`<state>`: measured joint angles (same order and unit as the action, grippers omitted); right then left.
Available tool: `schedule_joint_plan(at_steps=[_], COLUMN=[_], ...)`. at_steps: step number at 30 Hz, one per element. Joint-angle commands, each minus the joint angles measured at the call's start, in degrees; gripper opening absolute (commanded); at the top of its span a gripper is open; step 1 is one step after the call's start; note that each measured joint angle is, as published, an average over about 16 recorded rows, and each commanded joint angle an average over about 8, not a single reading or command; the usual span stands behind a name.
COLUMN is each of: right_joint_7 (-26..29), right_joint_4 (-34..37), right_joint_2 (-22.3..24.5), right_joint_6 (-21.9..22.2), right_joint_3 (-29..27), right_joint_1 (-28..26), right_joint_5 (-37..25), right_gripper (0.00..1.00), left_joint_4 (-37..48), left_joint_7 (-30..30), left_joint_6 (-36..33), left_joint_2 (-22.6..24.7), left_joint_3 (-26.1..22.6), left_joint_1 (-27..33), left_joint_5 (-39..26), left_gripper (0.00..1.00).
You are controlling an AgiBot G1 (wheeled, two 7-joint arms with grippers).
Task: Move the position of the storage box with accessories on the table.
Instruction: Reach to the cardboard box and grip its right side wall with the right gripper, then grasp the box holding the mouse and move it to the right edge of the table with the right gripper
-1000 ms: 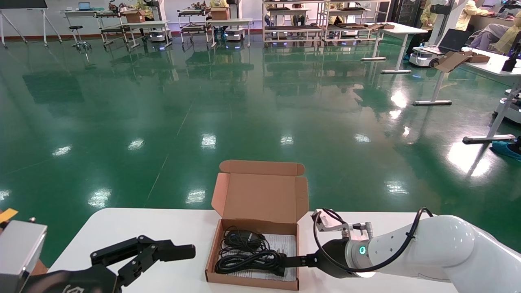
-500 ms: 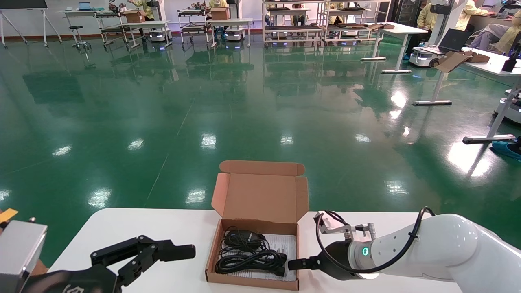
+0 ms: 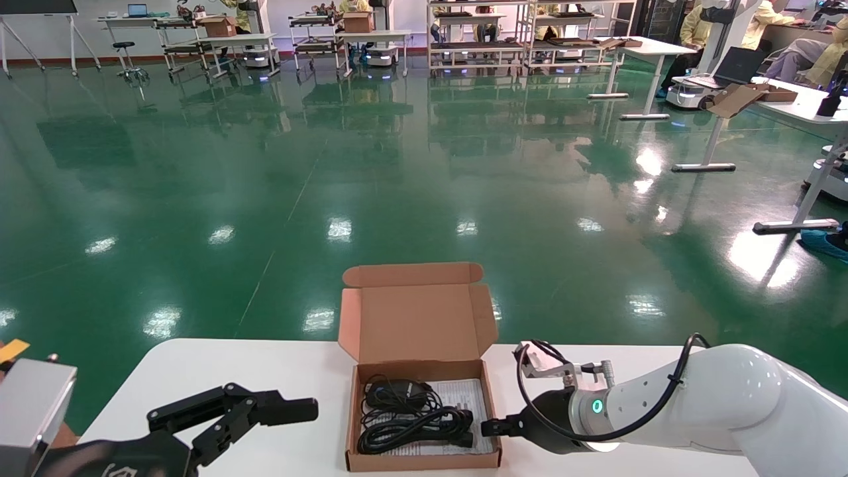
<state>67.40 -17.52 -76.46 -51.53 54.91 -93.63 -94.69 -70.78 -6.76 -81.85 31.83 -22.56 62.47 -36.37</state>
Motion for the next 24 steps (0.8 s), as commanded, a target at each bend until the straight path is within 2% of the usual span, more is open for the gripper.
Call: schedule_joint_plan(at_steps=[1,12,24], right_joint_7=[-0.02,-1.92,-5.73], right_joint_4=[0.05,0.89,0.91], right_joint_2=[0.06,1.35,6.27], right_joint_6=[-0.13,-1.75,-5.23], right_joint_3=[0.10,0.18,-1.06], right_joint_1=[-0.08,-1.46,-7.03], right_joint_5=[0.06,0.52,1.81], right_gripper=[0.00,0.00,0.00], left_joint_4=[0.00,0.00,0.00], left_joint_7=[0.00,0.00,0.00], left_joint_6=[0.00,0.00,0.00], left_joint_2=[0.00,0.00,0.00], left_joint_3=[0.00,0.00,0.00], left_joint_1=[0.00,0.00,0.00], left_joint_5=[0.00,0.00,0.00], left_gripper=[1.00,1.00,1.00])
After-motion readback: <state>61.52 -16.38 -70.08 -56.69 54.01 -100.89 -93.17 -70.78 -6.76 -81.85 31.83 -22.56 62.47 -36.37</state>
